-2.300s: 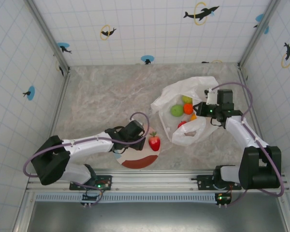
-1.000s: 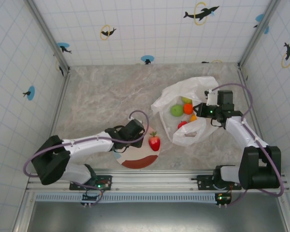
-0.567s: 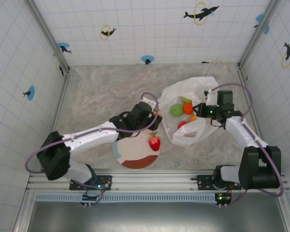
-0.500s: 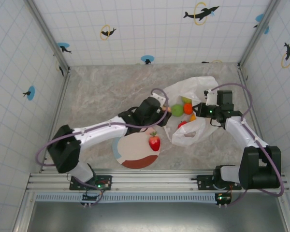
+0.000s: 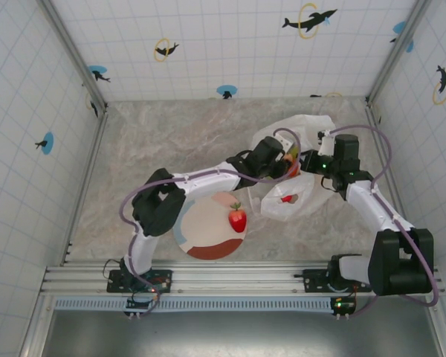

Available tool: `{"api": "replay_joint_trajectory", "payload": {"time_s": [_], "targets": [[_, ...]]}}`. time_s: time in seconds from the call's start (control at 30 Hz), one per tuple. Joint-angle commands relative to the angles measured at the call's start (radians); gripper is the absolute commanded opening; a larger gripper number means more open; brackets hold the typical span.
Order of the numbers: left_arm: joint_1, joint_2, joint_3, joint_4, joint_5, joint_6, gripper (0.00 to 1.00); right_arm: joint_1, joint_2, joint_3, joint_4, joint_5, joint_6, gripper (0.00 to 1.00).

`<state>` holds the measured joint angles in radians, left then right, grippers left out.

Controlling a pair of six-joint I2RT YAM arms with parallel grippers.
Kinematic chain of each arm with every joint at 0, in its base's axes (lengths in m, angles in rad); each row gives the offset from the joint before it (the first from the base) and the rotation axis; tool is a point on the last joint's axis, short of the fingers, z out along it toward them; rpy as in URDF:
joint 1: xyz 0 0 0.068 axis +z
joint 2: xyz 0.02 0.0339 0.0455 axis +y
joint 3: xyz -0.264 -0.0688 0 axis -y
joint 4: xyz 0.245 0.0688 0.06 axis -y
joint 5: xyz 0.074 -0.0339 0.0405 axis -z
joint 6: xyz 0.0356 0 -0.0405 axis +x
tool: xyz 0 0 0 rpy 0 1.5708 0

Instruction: Place the fruits into the plastic bag

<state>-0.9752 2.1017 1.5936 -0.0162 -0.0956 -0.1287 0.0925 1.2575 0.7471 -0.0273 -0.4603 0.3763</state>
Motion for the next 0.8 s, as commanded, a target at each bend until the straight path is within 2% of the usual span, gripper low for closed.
{"api": "replay_joint_trajectory", "payload": {"time_s": [0.0, 0.37, 0.77], "targets": [[0.006, 0.056, 0.068, 0.046, -0.1, 0.093, 0.53, 0.006, -0.017, -0.005, 0.038, 0.018, 0.016, 0.0], [0.044, 0.156, 0.095, 0.185, -0.244, 0.177, 0.55, 0.005, -0.002, 0.019, 0.003, 0.014, -0.011, 0.0], [0.047, 0.238, 0.158, 0.188, -0.274, 0.213, 0.64, 0.004, 0.018, 0.034, -0.012, -0.003, -0.027, 0.0]]}}
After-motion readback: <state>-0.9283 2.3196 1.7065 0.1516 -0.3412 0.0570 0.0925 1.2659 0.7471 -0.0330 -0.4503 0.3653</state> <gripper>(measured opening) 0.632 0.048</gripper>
